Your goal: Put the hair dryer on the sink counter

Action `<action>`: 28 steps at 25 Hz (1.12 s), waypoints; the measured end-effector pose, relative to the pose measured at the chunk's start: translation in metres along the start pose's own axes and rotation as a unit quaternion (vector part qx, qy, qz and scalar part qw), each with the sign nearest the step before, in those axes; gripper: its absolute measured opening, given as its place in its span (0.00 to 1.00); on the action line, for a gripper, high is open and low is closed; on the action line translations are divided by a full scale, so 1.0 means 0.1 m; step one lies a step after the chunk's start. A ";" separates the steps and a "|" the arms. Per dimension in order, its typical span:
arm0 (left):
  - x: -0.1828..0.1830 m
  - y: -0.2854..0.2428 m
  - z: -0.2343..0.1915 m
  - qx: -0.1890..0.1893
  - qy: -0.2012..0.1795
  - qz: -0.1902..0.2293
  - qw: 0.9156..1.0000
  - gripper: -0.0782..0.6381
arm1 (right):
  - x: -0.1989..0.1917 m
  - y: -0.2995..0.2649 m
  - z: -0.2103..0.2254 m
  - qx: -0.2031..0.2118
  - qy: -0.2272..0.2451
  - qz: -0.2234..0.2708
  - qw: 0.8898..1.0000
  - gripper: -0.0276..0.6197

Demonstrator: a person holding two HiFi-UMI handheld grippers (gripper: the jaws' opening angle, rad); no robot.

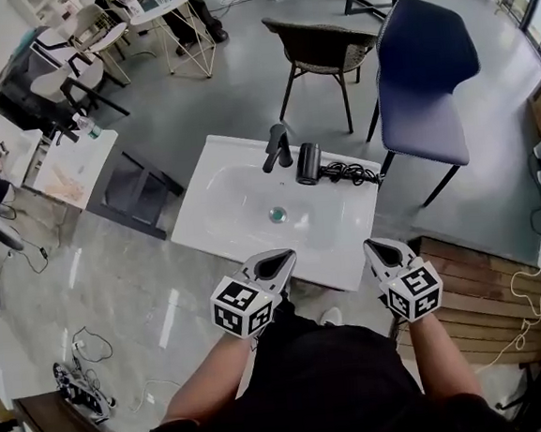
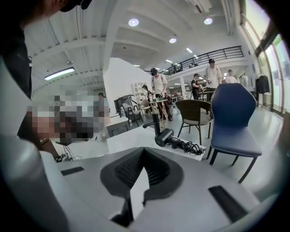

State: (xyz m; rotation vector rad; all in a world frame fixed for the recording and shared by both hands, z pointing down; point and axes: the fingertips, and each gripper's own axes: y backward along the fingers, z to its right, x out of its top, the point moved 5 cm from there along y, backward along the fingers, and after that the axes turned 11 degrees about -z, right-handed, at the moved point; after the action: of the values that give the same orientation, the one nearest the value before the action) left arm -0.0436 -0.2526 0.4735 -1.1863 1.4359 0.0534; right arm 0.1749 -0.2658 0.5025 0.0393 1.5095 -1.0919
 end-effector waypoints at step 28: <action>-0.33 0.57 0.28 -0.043 -0.030 -0.013 0.999 0.11 | -0.04 0.31 -1.06 0.014 -0.075 0.046 0.996 0.05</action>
State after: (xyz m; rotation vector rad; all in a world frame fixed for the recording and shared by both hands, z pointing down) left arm -0.0692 -0.1875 0.4575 -1.2630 1.3772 0.1321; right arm 0.1141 -0.1796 0.4707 0.0448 1.3453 -1.0208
